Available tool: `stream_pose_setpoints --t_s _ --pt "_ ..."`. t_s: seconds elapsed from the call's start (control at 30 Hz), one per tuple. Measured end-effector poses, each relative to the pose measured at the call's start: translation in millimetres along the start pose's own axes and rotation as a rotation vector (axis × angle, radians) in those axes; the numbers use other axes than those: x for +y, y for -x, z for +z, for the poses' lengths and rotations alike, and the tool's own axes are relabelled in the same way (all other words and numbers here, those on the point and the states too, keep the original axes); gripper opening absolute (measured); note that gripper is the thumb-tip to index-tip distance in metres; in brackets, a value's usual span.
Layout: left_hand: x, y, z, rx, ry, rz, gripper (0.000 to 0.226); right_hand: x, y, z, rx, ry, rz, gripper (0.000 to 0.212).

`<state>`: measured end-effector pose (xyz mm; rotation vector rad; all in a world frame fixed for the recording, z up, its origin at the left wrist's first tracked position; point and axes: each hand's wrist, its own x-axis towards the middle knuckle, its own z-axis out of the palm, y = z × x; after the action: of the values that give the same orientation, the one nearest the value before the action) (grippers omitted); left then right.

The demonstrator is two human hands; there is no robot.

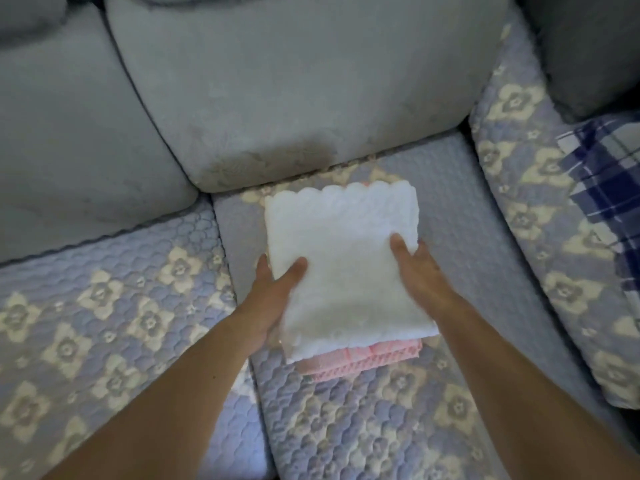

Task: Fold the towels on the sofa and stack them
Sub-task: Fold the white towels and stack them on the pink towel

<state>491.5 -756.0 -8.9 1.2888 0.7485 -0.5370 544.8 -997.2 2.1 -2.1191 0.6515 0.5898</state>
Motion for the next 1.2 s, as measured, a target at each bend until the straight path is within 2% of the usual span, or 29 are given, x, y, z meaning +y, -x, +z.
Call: stream_pose_setpoints --t_s 0.1,0.17,0.27,0.37,0.5,0.6,0.67,0.8,0.9,1.0,1.1,1.2 --pt "-21.0 -15.2 8.2 -0.020 -0.026 -0.002 0.079 15.8 -20.5 1.5 -0.129 -0.111 0.036 0.077" --pt "-35.5 -20.3 7.3 -0.036 -0.008 -0.011 0.078 21.5 -24.9 1.9 -0.267 -0.264 0.045 0.066" --pt "-45.3 -36.1 3.2 -0.052 0.030 0.035 0.057 22.2 -34.1 4.1 -0.412 -0.404 0.093 0.050" --pt "-41.9 -57.0 3.7 -0.080 0.037 0.029 0.052 26.2 -51.2 4.6 -0.443 -0.437 0.125 0.056" --pt "-52.3 -70.6 0.5 -0.110 0.024 0.032 0.075 42.2 -61.7 9.7 -0.508 -0.585 0.188 0.066" --pt "-56.4 -67.7 1.5 -0.102 0.081 0.030 0.070 46.1 -62.4 13.7 -0.505 -0.611 0.220 0.080" --pt "-51.3 -59.3 3.3 -0.122 0.097 0.026 0.060 39.6 -53.5 13.5 -0.472 -0.663 0.229 0.075" --pt "-32.6 -16.3 -15.6 -0.124 0.076 -0.008 0.050 21.6 5.2 20.7 -0.423 -0.773 0.260 0.045" --pt "-34.4 46.3 -57.1 -0.134 0.057 -0.087 0.048 19.1 80.8 37.4 -0.489 -0.830 0.316 0.046" --pt "-45.7 122.4 -105.6 -0.080 0.086 -0.167 0.048 23.8 149.8 66.3 -0.490 -0.827 0.388 0.049" --pt "-57.4 195.2 -171.0 -0.005 0.112 -0.181 0.044 10.6 217.8 105.4 -0.625 -0.784 0.452 0.053" --pt "-60.7 250.4 -240.7 0.039 0.151 -0.148 0.054 -19.2 280.8 146.8 -0.741 -0.734 0.433 0.055"
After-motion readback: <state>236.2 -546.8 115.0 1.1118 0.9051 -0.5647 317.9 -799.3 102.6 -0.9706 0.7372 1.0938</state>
